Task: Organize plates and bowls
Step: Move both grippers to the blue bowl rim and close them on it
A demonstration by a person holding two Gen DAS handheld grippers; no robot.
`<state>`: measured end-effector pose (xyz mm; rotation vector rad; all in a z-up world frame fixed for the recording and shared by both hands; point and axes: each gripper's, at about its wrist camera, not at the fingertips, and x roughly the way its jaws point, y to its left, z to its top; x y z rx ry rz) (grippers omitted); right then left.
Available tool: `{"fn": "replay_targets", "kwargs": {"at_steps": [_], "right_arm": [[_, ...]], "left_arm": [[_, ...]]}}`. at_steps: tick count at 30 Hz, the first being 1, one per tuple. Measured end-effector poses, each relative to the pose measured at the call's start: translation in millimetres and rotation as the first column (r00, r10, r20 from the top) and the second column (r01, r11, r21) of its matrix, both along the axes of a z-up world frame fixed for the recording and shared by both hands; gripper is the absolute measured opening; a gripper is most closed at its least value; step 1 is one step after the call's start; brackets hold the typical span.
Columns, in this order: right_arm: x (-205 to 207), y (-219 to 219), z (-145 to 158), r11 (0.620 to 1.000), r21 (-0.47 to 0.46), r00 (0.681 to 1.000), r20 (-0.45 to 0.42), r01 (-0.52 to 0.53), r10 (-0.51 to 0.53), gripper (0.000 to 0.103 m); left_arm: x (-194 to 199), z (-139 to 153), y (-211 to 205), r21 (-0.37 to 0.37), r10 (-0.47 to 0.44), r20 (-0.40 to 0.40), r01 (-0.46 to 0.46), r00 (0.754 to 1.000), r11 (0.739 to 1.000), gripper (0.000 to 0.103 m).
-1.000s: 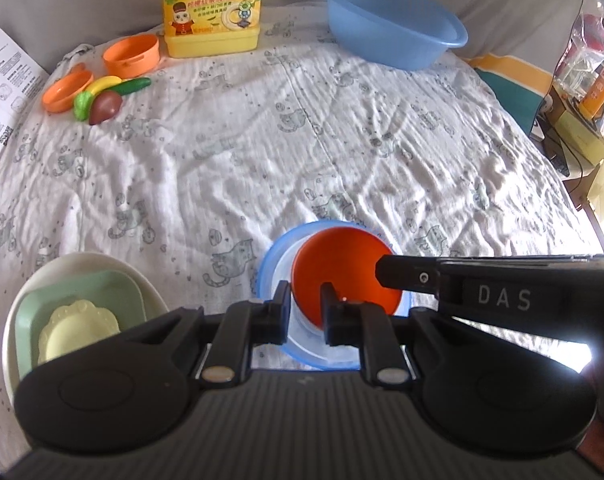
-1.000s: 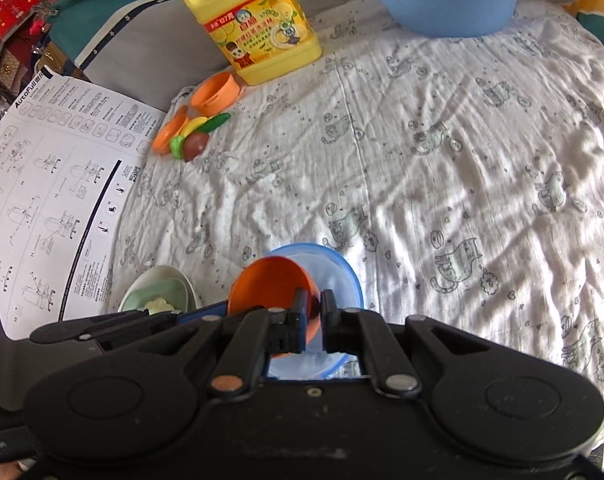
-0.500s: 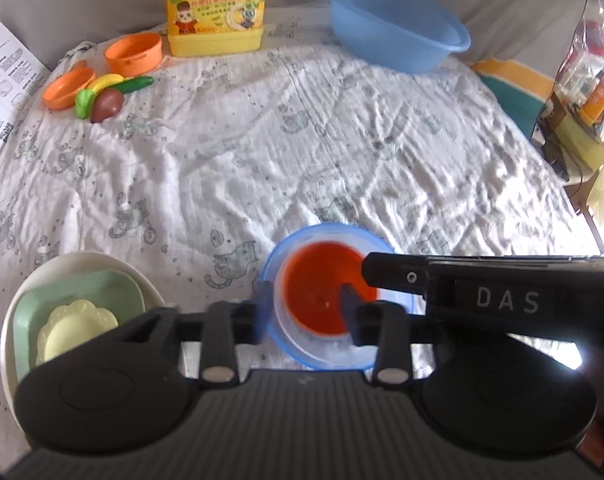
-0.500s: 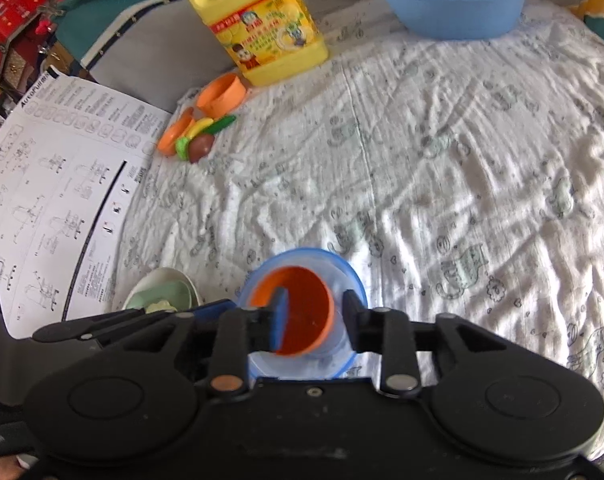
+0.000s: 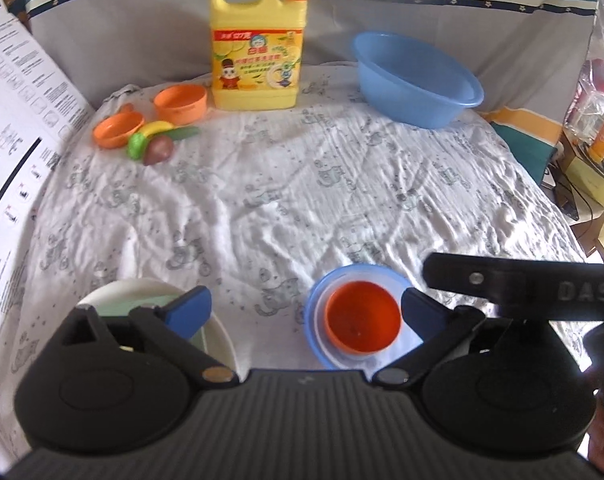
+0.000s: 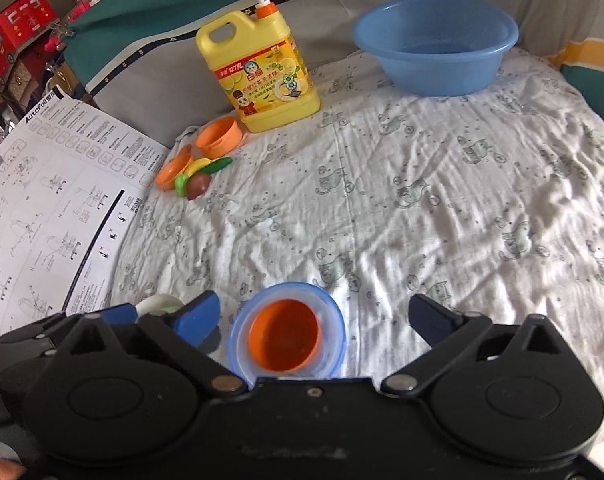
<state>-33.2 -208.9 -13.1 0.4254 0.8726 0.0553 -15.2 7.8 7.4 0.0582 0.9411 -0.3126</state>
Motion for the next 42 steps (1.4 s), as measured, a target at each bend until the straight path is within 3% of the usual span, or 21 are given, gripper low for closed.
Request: {"fn": "replay_targets", "kwargs": {"at_steps": [21,42], "right_arm": [[-37.6,-10.0,-16.8,0.997,-0.02,0.995,-0.06,0.073,-0.074,0.103],[-20.2,-9.4,-34.5,0.997,-0.019,0.991,-0.112,0.071,-0.073,0.103]], "left_arm": [[-34.0,-19.9,26.7,0.011,0.048,0.006,-0.048,0.999,0.999,0.103],[-16.7,-46.2,19.9,-0.029,0.038,-0.036,-0.039,0.999,0.999,0.103]]}}
